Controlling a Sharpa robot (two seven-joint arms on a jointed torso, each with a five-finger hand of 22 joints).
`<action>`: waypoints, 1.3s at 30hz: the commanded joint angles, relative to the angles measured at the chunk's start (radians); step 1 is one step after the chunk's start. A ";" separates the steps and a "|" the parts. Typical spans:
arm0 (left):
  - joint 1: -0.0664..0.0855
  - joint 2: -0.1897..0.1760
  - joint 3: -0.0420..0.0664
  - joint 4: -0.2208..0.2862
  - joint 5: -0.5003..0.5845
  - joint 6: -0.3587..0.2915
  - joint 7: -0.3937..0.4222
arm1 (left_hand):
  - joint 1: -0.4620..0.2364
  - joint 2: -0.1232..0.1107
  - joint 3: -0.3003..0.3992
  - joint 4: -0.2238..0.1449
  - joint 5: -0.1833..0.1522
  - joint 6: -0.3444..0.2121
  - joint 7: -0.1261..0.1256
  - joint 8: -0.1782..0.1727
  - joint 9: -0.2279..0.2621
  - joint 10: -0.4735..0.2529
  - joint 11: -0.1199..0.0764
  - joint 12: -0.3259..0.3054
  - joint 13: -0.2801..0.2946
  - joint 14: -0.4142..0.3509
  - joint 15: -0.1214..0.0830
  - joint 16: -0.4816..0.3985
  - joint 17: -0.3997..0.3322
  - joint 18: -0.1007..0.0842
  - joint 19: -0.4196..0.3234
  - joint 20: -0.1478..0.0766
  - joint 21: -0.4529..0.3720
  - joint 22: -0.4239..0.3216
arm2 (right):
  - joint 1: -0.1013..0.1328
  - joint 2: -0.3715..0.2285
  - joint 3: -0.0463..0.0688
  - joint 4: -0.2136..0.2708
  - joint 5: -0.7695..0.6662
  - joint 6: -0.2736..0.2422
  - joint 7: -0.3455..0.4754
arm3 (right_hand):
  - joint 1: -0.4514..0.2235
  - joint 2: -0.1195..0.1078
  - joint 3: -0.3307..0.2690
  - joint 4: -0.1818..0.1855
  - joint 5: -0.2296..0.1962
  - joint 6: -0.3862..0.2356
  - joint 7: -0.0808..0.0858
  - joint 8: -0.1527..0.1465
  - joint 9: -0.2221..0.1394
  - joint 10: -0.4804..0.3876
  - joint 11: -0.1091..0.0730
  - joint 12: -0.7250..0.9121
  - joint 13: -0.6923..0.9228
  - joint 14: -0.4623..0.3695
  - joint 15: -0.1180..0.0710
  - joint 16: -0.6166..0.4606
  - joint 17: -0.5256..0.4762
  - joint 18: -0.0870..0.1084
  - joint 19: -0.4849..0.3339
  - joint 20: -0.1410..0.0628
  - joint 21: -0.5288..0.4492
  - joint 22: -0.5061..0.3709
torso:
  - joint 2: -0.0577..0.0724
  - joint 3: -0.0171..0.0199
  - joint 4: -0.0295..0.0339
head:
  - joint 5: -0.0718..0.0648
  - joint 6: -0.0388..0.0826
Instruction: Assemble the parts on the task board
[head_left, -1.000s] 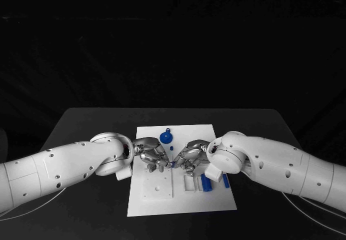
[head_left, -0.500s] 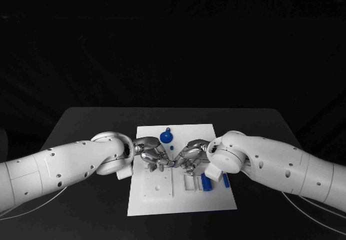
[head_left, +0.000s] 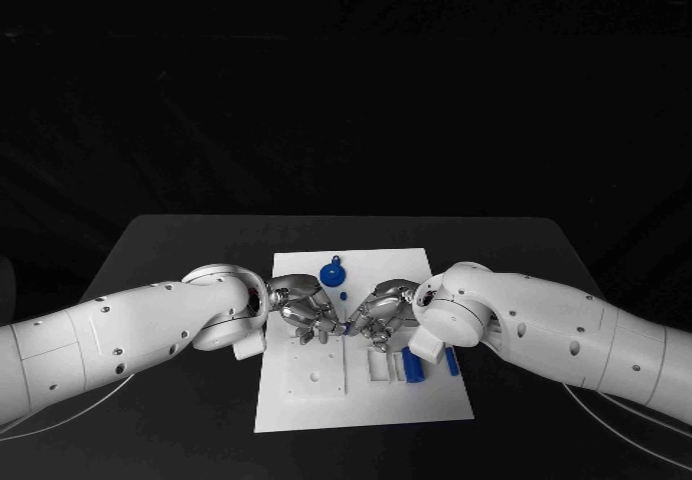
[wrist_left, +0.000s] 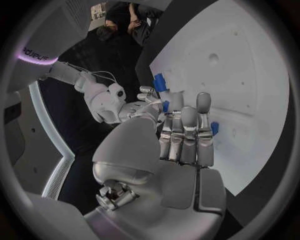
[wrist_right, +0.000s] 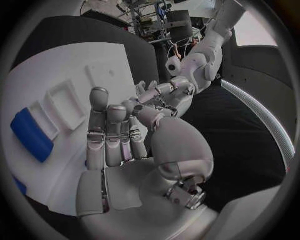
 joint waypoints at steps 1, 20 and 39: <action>0.001 0.012 0.004 0.008 0.053 0.001 0.051 | 0.004 0.014 0.011 -0.012 0.005 0.012 0.001 0.006 -0.053 0.012 0.000 -0.007 -0.004 -0.002 -0.005 0.007 0.001 0.013 -0.002 -0.004 0.010 0.019 | -0.002 0.012 -0.001 0.011 0.012 0.024 0.025 | -0.005 0.009 0.006 -0.001 0.002 0.006 -0.002 0.007 0.001 0.000 -0.009 0.004 -0.001 0.005 0.000 0.004 0.002 0.012 -0.002 -0.005 0.005 0.033 | 0.000 0.0007 -0.0008 | -0.001 0.000; 0.000 0.019 -0.005 -0.003 0.107 -0.037 0.032 | -0.055 -0.008 0.001 0.033 -0.015 0.040 0.005 -0.053 -0.064 0.041 -0.002 -0.019 -0.006 0.010 -0.004 0.010 0.002 0.015 0.004 -0.004 0.021 0.016 | -0.002 0.017 -0.002 0.014 0.013 0.019 0.026 | -0.006 0.008 0.010 -0.002 0.002 0.006 -0.002 0.007 0.001 -0.001 -0.009 0.004 -0.001 0.005 0.000 0.004 0.002 0.012 -0.002 -0.005 0.005 0.032 | 0.000 0.0018 -0.0006 | -0.004 0.000; 0.000 0.010 -0.011 -0.007 0.060 -0.024 -0.013 | -0.088 -0.073 -0.064 0.053 -0.011 0.043 0.006 -0.060 -0.068 0.034 -0.003 -0.008 0.007 0.010 -0.003 0.007 0.000 0.016 0.007 -0.002 0.016 0.014 | -0.002 0.012 -0.002 0.011 0.010 0.016 0.026 | -0.006 0.008 0.010 -0.002 0.002 0.006 -0.002 0.007 0.001 -0.001 -0.009 0.004 -0.001 0.005 0.000 0.004 0.002 0.012 -0.002 -0.005 0.005 0.032 | 0.000 0.0003 -0.0008 | -0.003 0.002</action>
